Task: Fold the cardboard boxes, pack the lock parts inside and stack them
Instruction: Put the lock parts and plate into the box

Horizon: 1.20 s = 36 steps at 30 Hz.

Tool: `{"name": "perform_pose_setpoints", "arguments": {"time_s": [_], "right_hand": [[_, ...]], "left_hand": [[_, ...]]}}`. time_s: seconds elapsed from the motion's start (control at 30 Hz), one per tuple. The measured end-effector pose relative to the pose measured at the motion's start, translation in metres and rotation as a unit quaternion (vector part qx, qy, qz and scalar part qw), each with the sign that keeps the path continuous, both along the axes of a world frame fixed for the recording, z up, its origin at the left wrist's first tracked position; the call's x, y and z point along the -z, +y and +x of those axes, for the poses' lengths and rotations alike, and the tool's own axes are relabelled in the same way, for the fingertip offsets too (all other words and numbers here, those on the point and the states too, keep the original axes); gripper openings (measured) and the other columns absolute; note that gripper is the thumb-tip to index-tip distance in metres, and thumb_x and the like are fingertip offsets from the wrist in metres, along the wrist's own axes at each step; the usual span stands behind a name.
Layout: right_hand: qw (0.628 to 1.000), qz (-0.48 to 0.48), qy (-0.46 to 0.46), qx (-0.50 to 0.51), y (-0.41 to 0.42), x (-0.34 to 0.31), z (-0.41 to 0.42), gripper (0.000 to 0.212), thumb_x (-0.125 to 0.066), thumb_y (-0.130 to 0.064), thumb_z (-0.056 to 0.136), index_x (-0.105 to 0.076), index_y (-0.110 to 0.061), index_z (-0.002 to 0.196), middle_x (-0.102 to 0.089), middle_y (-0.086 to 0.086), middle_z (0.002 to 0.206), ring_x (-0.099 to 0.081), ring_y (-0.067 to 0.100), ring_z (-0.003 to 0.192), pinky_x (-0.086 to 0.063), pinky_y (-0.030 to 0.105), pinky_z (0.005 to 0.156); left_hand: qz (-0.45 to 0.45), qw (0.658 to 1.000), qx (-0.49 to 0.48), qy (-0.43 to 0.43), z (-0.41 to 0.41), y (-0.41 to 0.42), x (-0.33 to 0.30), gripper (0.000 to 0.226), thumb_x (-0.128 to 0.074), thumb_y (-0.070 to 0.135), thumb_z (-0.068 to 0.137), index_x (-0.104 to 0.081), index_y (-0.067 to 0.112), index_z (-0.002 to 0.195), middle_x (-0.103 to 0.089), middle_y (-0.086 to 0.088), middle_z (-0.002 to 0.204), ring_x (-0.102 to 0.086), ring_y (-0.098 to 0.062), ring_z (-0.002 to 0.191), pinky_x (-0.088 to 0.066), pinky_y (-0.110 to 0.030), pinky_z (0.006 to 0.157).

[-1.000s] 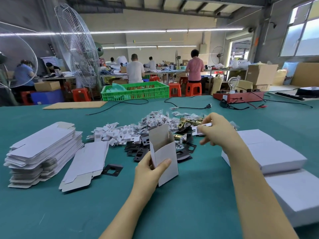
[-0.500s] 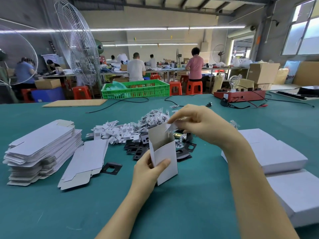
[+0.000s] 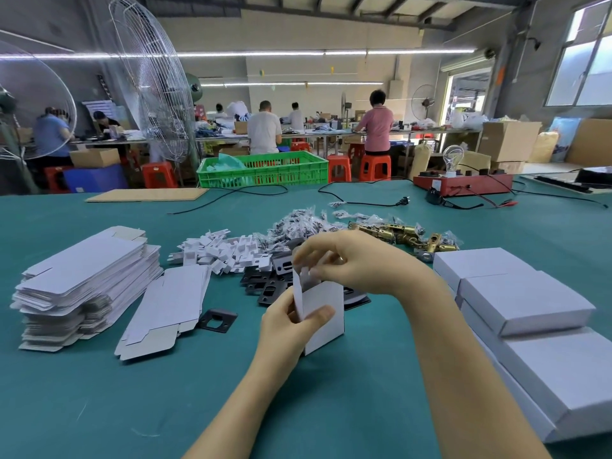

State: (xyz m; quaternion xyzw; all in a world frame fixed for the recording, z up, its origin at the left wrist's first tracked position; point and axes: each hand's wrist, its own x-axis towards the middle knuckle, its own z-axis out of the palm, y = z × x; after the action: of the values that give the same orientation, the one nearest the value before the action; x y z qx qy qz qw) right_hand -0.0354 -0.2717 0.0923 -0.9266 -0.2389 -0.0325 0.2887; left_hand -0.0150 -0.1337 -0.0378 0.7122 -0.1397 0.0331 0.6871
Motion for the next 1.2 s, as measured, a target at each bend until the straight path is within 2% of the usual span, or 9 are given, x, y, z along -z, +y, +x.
{"name": "perform_pose_setpoints", "arguments": {"time_s": [0.17, 0.37, 0.53, 0.63, 0.77, 0.9, 1.0, 1.1, 1.2], "right_hand": [[0.999, 0.011, -0.006, 0.030, -0.005, 0.003, 0.004, 0.018, -0.056, -0.012, 0.095, -0.063, -0.018, 0.109, -0.067, -0.002, 0.105, -0.062, 0.015, 0.097, -0.052, 0.037, 0.089], [0.968, 0.173, -0.079, 0.166, -0.034, 0.015, 0.017, 0.010, -0.060, -0.011, 0.091, -0.070, -0.013, 0.094, -0.069, 0.003, 0.087, -0.064, 0.016, 0.082, -0.052, 0.029, 0.075], [0.949, 0.144, -0.001, 0.280, -0.059, 0.060, 0.037, 0.013, -0.063, -0.005, 0.086, -0.065, -0.017, 0.090, -0.068, 0.004, 0.091, -0.062, 0.007, 0.075, -0.045, 0.016, 0.057], [0.956, 0.095, 0.078, 0.268, -0.063, 0.087, 0.047, 0.028, -0.070, -0.006, 0.080, -0.066, -0.019, 0.104, -0.064, 0.003, 0.110, -0.059, 0.019, 0.098, -0.045, 0.022, 0.069], [0.967, 0.021, 0.146, 0.208, -0.060, 0.110, 0.054, 0.052, -0.074, -0.014, 0.078, -0.059, -0.024, 0.127, -0.054, -0.001, 0.132, -0.049, 0.018, 0.122, -0.039, 0.029, 0.103], [0.972, 0.013, 0.094, 0.215, -0.059, 0.119, 0.057, 0.040, -0.071, -0.020, 0.080, -0.064, -0.024, 0.119, -0.061, -0.001, 0.125, -0.048, 0.020, 0.122, -0.039, 0.028, 0.102], [0.968, 0.032, 0.072, 0.238, -0.058, 0.122, 0.057, 0.028, -0.071, -0.020, 0.081, -0.066, -0.023, 0.108, -0.061, 0.001, 0.120, -0.048, 0.020, 0.118, -0.040, 0.027, 0.094], [0.963, 0.081, 0.055, 0.252, -0.057, 0.124, 0.057, 0.016, -0.068, -0.019, 0.085, -0.064, -0.021, 0.100, -0.063, 0.000, 0.109, -0.054, 0.017, 0.107, -0.037, 0.023, 0.081], [0.946, 0.140, 0.016, 0.293, -0.058, 0.122, 0.058, 0.006, -0.063, -0.019, 0.090, -0.061, -0.025, 0.090, -0.062, -0.003, 0.092, -0.057, 0.015, 0.090, -0.036, 0.021, 0.075]], "left_hand": [[-0.001, 1.000, -0.002, 0.004, 0.002, 0.000, 0.001, 0.034, -0.078, 0.033, 0.066, -0.070, 0.046, 0.096, -0.075, 0.010, 0.097, -0.069, -0.015, 0.092, -0.058, -0.042, 0.084], [0.010, 1.000, -0.008, 0.005, 0.003, 0.000, 0.002, 0.037, -0.079, 0.030, 0.065, -0.071, 0.029, 0.102, -0.075, 0.008, 0.098, -0.070, -0.016, 0.094, -0.057, -0.044, 0.086], [0.030, 0.997, -0.075, -0.015, 0.003, 0.003, 0.003, 0.019, -0.082, 0.020, 0.079, -0.070, 0.011, 0.091, -0.073, -0.009, 0.089, -0.067, -0.028, 0.084, -0.053, -0.054, 0.082], [0.050, 0.989, -0.127, -0.054, 0.003, 0.002, 0.006, 0.035, -0.080, 0.025, 0.079, -0.062, -0.004, 0.086, -0.066, -0.022, 0.084, -0.054, -0.024, 0.069, -0.051, -0.048, 0.071], [0.100, 0.979, -0.142, -0.102, 0.000, -0.001, 0.008, 0.037, -0.080, 0.025, 0.079, -0.048, 0.022, 0.061, -0.040, 0.011, 0.051, -0.031, -0.009, 0.053, -0.028, -0.021, 0.050], [0.116, 0.980, -0.114, -0.112, -0.002, -0.003, 0.008, 0.037, -0.079, 0.023, 0.080, -0.051, 0.040, 0.063, -0.043, 0.014, 0.053, -0.033, -0.006, 0.054, -0.027, -0.019, 0.050], [0.089, 0.985, -0.122, -0.081, -0.001, 0.000, 0.005, 0.019, -0.080, 0.027, 0.079, -0.064, 0.019, 0.079, -0.062, -0.002, 0.068, -0.051, -0.018, 0.065, -0.045, -0.036, 0.062], [0.067, 0.987, -0.134, -0.061, 0.001, 0.002, 0.002, 0.031, -0.081, 0.025, 0.079, -0.065, 0.000, 0.089, -0.069, -0.019, 0.087, -0.062, -0.034, 0.083, -0.050, -0.052, 0.077], [0.066, 0.990, -0.120, -0.040, -0.001, 0.002, 0.001, 0.021, -0.080, 0.023, 0.079, -0.067, 0.010, 0.087, -0.071, -0.005, 0.087, -0.063, -0.028, 0.087, -0.051, -0.048, 0.079]]}}
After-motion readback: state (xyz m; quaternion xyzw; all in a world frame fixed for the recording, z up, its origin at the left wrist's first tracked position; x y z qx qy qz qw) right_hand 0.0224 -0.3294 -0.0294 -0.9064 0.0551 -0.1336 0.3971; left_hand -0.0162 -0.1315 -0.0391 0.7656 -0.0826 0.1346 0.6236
